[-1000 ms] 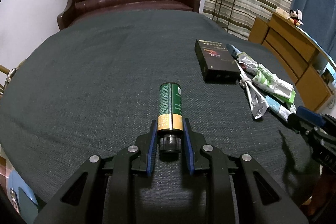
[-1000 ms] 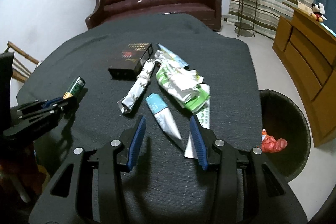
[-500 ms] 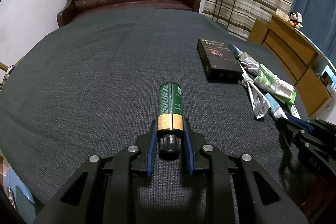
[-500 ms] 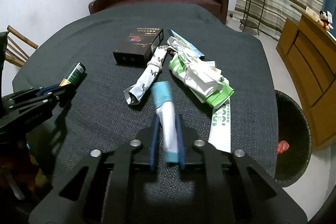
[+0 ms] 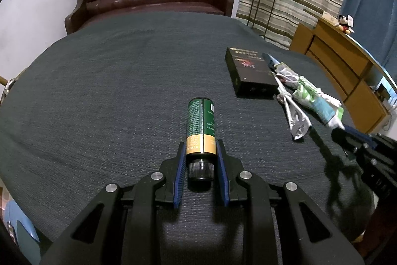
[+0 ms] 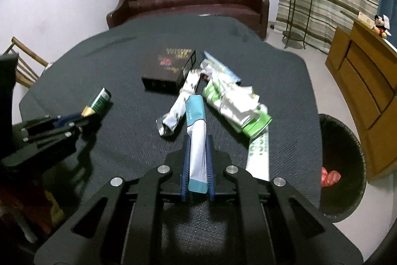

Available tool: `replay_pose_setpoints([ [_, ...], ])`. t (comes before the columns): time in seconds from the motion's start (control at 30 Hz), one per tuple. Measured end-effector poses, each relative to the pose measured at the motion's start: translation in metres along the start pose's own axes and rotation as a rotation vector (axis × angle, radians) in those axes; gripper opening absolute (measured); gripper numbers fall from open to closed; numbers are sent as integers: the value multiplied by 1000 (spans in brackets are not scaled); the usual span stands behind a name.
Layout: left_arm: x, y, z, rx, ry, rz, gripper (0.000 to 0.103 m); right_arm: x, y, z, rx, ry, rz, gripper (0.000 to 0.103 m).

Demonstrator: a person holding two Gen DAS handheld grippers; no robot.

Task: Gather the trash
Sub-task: 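Carry the green bottle and toothpaste tube over the black bin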

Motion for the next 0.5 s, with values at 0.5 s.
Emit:
replay_pose_setpoints([
  [0.5,-15,-22,-49,64,96,-70,25,-32,-19,-81,89,161,-109,12],
])
Point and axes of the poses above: each gripper's, at about its wrist camera, not at the fingertips, and x roughly the way its jaws point, z to its left, y to its underside, the point moved 7 cm from there along x, roughly the way its jaws point, and after that the axes turned 7 degrees about -z, right-handed, at the moved point
